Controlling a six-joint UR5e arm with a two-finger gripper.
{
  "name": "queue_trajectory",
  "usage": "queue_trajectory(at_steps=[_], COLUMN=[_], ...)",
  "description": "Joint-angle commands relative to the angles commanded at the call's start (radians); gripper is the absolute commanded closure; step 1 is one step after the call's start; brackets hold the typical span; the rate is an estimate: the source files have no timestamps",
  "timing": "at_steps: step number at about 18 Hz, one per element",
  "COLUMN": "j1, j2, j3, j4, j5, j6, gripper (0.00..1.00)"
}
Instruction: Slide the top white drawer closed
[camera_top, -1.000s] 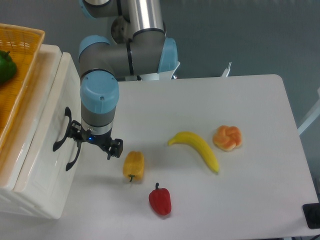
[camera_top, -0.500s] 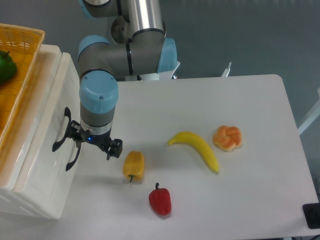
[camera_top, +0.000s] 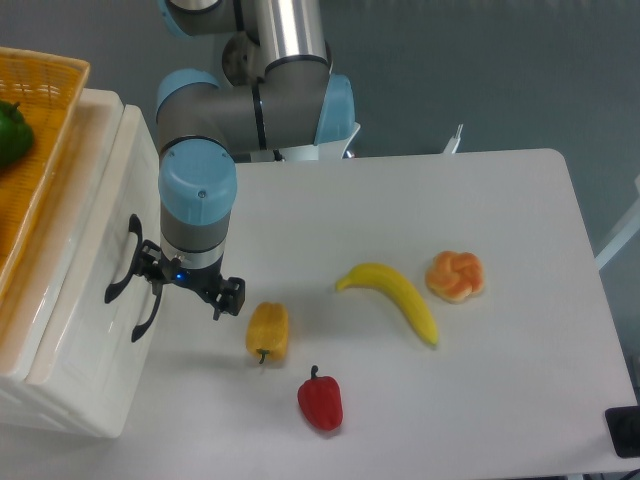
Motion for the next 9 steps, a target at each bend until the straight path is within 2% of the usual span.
queue_trajectory(at_steps=[6,9], j1=[0.064,0.12], j2=[-0.005,0.0], j3=[0.023,0.031], j4=[0.0,-0.002], j5=[0.12,0.127], j6=[0.057,0.174], gripper=[0.0,0.0])
